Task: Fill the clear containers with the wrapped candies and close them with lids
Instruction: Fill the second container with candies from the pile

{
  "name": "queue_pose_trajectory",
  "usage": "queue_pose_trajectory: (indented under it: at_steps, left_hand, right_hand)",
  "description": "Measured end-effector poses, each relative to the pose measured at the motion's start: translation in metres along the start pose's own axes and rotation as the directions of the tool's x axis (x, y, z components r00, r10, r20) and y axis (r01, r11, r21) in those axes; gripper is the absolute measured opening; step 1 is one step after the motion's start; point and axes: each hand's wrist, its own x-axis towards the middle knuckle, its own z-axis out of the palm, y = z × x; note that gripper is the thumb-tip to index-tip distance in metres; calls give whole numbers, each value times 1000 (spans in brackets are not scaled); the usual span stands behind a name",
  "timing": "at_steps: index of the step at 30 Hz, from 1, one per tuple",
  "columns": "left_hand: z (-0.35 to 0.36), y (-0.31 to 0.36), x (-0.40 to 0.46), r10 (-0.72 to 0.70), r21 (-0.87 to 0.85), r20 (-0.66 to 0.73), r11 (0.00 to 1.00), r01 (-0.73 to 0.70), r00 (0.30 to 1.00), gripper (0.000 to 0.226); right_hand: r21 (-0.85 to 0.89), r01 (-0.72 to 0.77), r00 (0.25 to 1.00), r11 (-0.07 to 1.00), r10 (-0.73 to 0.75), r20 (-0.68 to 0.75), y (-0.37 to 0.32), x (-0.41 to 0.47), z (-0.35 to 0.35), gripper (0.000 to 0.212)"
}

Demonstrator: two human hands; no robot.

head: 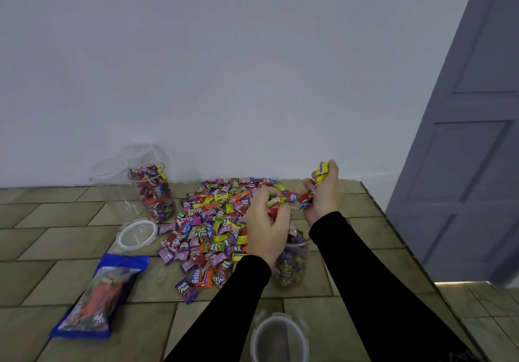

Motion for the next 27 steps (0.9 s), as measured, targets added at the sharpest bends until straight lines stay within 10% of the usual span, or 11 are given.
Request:
queue_pose_trajectory:
  at_steps: [20,27]
  left_hand:
    - [-1,1,-9,11,-240,-73,970,-29,997,32]
    - [1,-16,-16,-491,-412,152,758,506,858,73]
  right_hand:
    - [-41,64,998,997,-63,23,3,-1,-1,33]
    - [-84,101,994,991,-97,46,4,-2,-1,34]
